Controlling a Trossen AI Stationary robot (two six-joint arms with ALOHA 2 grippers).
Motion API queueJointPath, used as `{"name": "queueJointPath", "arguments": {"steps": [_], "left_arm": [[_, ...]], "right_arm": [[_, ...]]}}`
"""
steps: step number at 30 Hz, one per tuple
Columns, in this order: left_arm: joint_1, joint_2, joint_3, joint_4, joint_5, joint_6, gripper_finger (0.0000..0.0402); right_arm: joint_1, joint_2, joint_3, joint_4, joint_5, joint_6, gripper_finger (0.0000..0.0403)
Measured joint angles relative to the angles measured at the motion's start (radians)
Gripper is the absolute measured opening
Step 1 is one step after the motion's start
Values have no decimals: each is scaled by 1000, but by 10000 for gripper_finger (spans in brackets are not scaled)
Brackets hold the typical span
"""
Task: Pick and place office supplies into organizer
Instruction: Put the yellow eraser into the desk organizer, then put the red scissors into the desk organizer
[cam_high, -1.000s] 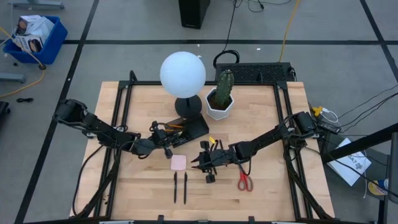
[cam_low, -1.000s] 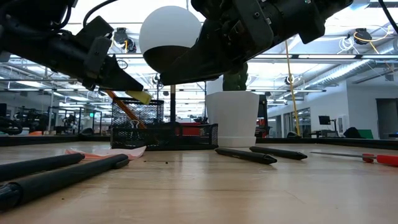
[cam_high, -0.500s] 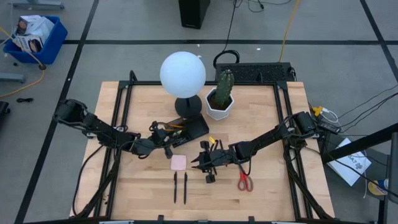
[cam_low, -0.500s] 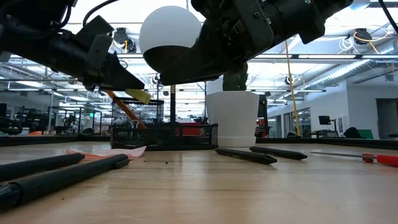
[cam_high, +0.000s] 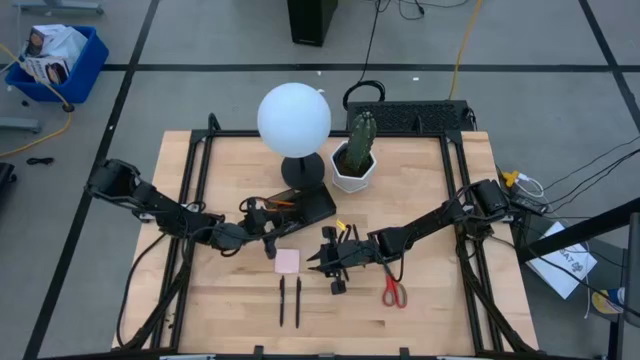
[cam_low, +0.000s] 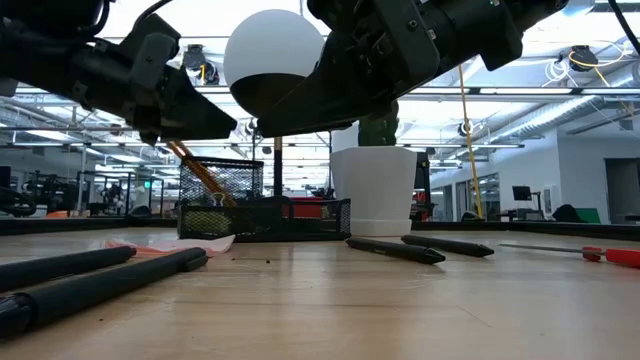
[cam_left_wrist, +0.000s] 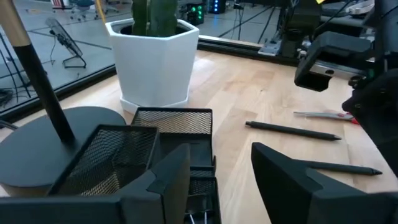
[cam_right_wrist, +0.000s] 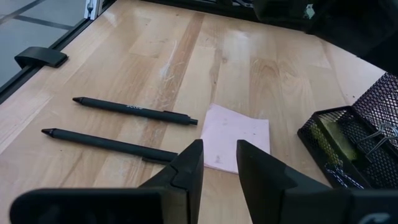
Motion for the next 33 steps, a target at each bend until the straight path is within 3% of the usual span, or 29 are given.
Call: {"name": "queueJointPath", "arguments": {"steps": [9, 21, 33], "left_arm": [[-1, 0, 0, -3, -6, -23, 221], [-15, 0, 0, 0, 79, -39, 225], [-55, -17, -1, 127, 14, 133, 225]], "right_arm": [[0, 0, 0, -3, -1, 0, 89], [0, 0, 0, -21, -4, 0, 89], [0, 0, 0, -21, -3, 8, 89]]}}
